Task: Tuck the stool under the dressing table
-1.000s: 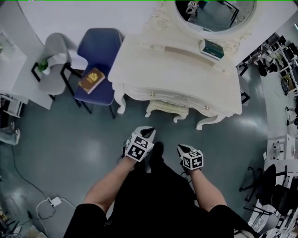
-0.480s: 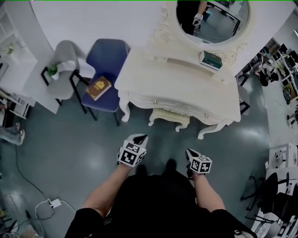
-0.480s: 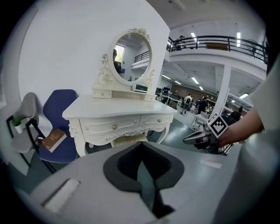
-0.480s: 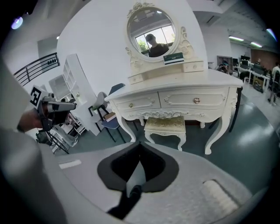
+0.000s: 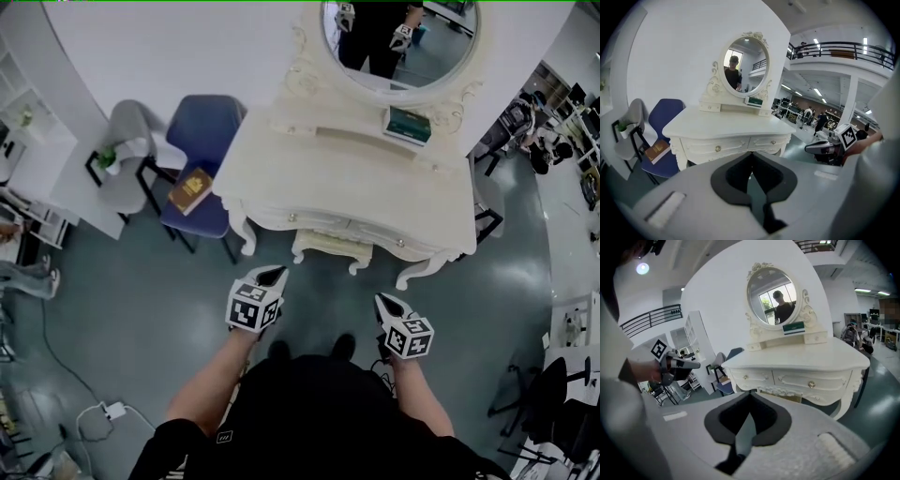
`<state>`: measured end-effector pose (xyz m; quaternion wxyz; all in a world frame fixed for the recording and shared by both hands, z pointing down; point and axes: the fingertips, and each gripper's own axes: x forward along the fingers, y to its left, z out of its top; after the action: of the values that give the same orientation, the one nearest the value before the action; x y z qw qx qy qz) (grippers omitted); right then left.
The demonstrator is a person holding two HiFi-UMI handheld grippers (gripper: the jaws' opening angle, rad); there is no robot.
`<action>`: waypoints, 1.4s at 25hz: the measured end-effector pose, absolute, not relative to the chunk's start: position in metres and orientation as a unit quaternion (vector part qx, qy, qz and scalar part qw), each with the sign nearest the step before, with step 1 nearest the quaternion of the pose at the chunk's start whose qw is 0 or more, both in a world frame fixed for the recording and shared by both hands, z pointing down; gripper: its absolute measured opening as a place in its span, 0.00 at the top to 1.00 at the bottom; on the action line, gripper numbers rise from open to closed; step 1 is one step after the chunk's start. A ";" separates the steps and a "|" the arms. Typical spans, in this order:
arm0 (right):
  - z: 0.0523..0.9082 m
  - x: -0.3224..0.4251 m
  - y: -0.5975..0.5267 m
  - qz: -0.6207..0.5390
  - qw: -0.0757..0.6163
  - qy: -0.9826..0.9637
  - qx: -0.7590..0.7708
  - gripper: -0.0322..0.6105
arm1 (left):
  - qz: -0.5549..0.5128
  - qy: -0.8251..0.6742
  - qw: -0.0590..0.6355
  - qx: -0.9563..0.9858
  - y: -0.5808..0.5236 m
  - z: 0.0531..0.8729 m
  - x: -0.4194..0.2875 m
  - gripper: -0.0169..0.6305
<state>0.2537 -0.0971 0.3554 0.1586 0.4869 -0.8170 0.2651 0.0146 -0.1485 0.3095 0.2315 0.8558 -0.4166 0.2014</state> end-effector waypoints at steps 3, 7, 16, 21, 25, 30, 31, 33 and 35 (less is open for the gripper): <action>0.308 0.267 -0.113 0.220 0.131 -0.844 0.472 0.95 | 0.172 -0.435 0.216 0.857 -0.169 0.269 0.041 0.95; 0.250 0.289 -0.136 0.166 0.102 -0.872 0.449 0.95 | 0.134 -0.454 0.194 0.859 -0.188 0.221 0.079 0.95; 0.149 0.309 -0.169 0.096 0.038 -0.899 0.426 0.95 | 0.101 -0.459 0.140 0.872 -0.215 0.144 0.113 0.95; 0.110 0.300 -0.181 0.089 -0.009 -0.900 0.427 0.95 | 0.090 -0.467 0.113 0.872 -0.236 0.108 0.098 0.95; 0.089 0.282 -0.187 0.073 -0.027 -0.907 0.415 0.95 | 0.083 -0.466 0.090 0.876 -0.245 0.089 0.090 0.95; 0.069 0.263 -0.196 0.059 -0.040 -0.908 0.413 0.95 | 0.074 -0.468 0.085 0.877 -0.253 0.085 0.079 0.95; 0.066 0.260 -0.198 0.054 -0.039 -0.909 0.412 0.95 | 0.071 -0.469 0.085 0.876 -0.255 0.084 0.077 0.95; 0.065 0.255 -0.199 0.047 -0.034 -0.910 0.410 0.95 | 0.067 -0.473 0.085 0.874 -0.256 0.084 0.073 0.95; 0.066 0.254 -0.199 0.047 -0.029 -0.912 0.407 0.95 | 0.065 -0.476 0.085 0.873 -0.257 0.084 0.070 0.95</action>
<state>0.2543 -0.1986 0.0659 -0.0293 0.4072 -0.9116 0.0475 0.0700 -0.2570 0.0844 0.0849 0.8727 -0.4763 0.0652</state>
